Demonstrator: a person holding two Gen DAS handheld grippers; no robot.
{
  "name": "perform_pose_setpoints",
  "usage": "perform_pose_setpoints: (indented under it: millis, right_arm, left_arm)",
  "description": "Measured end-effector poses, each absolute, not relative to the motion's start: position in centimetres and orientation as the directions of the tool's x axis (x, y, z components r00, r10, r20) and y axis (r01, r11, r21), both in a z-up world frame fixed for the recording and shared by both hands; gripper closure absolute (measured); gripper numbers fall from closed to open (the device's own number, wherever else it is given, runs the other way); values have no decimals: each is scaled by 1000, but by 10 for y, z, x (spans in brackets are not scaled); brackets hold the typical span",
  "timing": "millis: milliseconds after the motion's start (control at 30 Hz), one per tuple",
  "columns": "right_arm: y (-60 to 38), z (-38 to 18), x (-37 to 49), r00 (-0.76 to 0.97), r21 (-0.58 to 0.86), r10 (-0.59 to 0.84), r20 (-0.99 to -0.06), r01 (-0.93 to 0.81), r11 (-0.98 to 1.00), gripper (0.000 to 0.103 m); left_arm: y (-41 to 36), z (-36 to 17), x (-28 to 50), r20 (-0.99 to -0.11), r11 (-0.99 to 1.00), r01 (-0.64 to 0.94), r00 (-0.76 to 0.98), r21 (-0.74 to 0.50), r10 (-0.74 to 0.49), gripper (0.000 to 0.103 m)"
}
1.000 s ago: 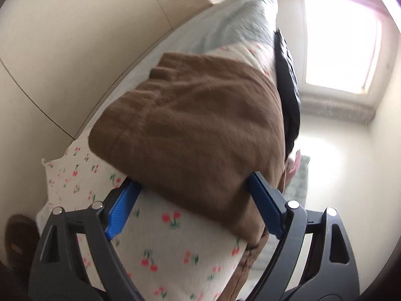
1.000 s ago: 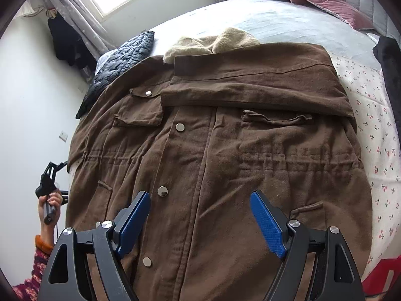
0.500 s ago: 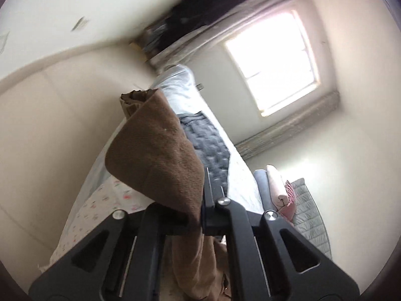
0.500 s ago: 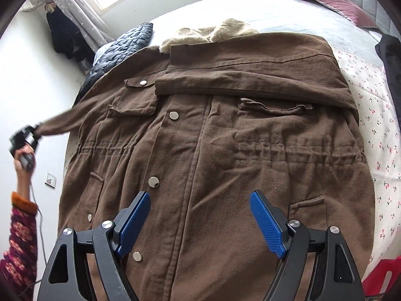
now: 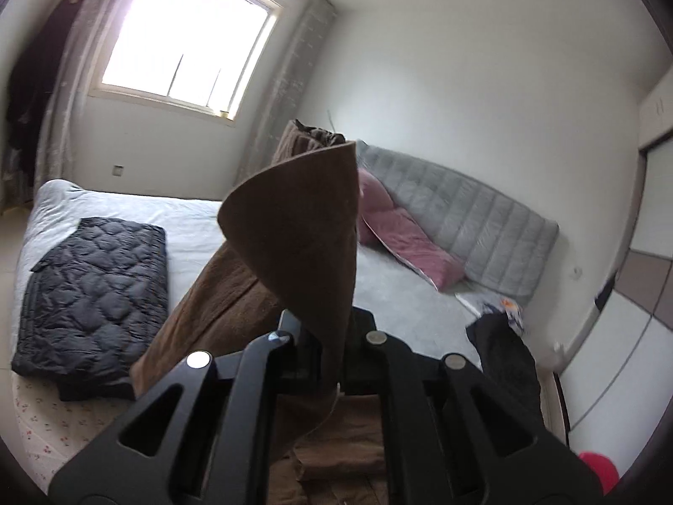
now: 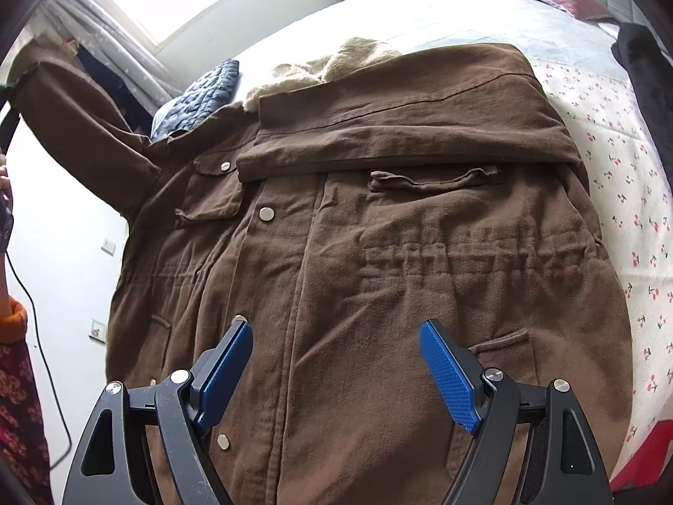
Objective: Fold large clothes
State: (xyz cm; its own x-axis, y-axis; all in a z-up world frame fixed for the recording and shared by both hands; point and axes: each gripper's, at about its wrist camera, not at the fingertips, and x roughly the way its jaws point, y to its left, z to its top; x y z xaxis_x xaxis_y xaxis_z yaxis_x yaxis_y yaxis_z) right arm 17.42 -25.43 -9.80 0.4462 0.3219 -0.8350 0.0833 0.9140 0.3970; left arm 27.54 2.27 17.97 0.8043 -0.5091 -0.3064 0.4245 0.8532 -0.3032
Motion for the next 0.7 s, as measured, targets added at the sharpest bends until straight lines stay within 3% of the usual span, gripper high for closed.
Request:
perform_pose_setpoints:
  millis: [133, 233, 367, 467, 700]
  right_arm:
    - [-266, -99, 173, 466, 417, 320, -825, 119, 901, 20]
    - [-275, -102, 172, 473, 428, 317, -822, 145, 892, 20]
    - [-283, -105, 171, 467, 424, 310, -828, 159, 892, 20]
    - [-284, -107, 172, 461, 420, 307, -833, 164, 892, 20]
    - [-281, -100, 191, 446, 400, 304, -842, 137, 906, 20]
  left_arm:
    - [-66, 132, 260, -514, 752, 616, 579, -234, -634, 91]
    - [-106, 89, 236, -641, 653, 724, 397, -221, -657, 74]
    - [-103, 77, 211, -639, 644, 748, 419, -161, -646, 35]
    - [-74, 86, 217, -628, 663, 731, 442, -162, -641, 32]
    - [11, 82, 273, -643, 810, 573, 577, -121, -504, 26]
